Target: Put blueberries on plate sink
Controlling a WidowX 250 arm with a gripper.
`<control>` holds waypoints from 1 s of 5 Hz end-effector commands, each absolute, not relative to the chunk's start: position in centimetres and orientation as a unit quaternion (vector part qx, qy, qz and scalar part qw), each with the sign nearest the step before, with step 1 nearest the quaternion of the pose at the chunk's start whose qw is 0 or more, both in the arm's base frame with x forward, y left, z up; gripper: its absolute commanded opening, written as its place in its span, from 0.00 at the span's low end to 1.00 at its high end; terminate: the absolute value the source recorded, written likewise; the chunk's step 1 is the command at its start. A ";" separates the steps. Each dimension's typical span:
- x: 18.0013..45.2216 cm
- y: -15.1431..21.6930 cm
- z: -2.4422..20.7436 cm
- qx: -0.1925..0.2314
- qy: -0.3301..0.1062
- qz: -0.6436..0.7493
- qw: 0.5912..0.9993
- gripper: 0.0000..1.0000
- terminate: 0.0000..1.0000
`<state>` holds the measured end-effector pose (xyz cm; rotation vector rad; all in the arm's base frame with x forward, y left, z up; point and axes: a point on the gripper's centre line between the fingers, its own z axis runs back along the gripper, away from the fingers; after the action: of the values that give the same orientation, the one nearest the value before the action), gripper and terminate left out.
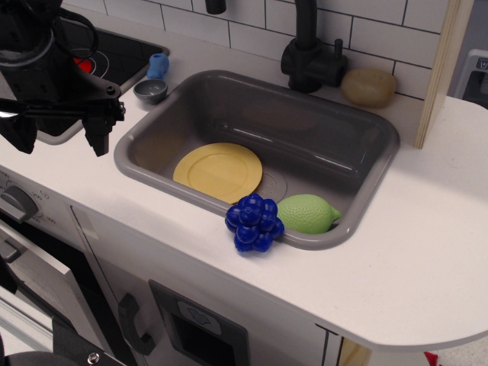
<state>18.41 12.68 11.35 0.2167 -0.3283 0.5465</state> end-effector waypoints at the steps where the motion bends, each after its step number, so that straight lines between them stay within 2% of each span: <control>1: 18.4 12.7 11.3 0.106 -0.161 0.268 0.944 1.00 0.00; 2: 19.9 11.4 10.4 0.118 -0.169 0.299 0.932 1.00 0.00; 3: 21.5 10.1 10.4 0.114 -0.170 0.316 0.926 1.00 0.00; 5: 23.1 6.6 10.1 0.072 -0.185 0.318 0.927 1.00 0.00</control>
<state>22.74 6.21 9.42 0.1426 -0.3516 0.6465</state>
